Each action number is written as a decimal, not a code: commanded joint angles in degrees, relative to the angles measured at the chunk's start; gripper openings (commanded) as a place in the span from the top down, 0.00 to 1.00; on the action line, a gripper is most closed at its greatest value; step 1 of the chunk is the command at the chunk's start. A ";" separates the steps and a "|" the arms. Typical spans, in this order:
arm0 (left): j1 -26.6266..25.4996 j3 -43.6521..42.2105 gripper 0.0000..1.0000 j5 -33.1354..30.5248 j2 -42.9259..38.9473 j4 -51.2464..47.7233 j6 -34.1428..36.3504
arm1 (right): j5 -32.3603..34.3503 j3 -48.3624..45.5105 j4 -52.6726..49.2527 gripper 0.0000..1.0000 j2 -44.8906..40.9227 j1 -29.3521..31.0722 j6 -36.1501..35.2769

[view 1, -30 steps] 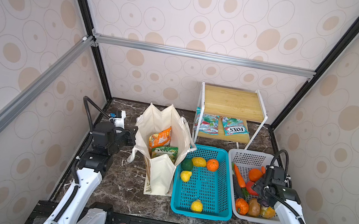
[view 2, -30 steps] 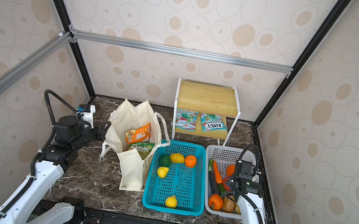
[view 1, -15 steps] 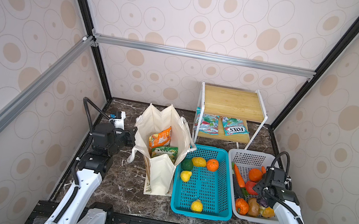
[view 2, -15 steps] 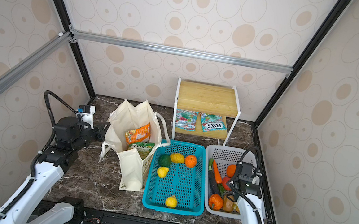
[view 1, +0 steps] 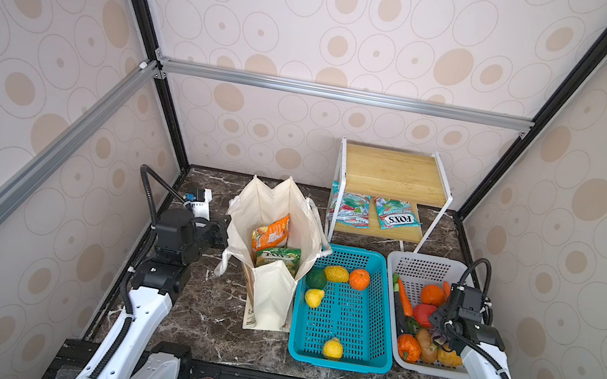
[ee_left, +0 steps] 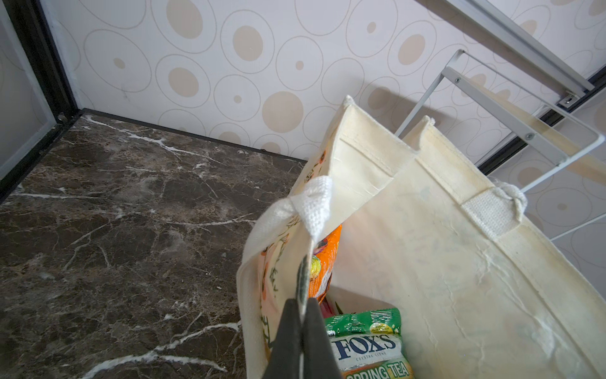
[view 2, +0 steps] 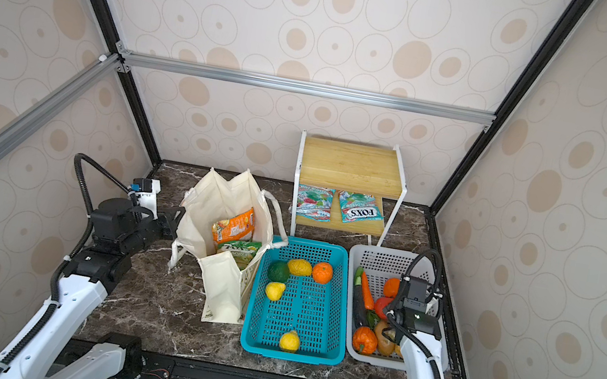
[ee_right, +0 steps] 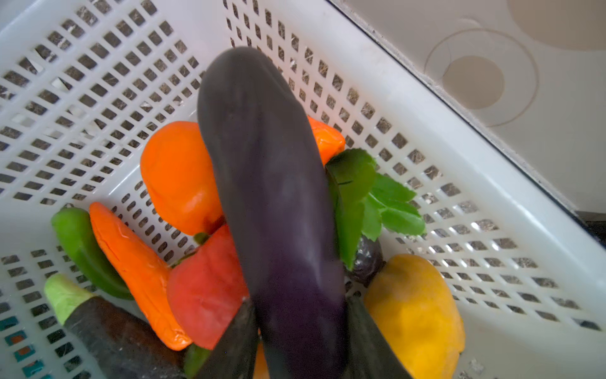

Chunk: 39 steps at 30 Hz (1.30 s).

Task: Place the food into the grocery bag and tie it
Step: 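Lower the right gripper and close it on the purple eggplant, then lift the eggplant with the right gripper and carry it toward the tote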

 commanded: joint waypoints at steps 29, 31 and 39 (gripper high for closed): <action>0.20 1.38 1.00 1.65 -0.91 -2.19 -0.14 | -44.06 10.37 7.81 0.74 -8.30 0.94 3.83; 0.19 1.29 1.00 1.88 -0.94 -2.05 -0.46 | -44.83 10.95 8.25 0.75 -9.60 2.11 4.22; 0.21 0.65 1.00 3.64 -1.24 -0.85 -2.47 | -45.56 14.32 10.39 0.76 -12.62 9.58 5.42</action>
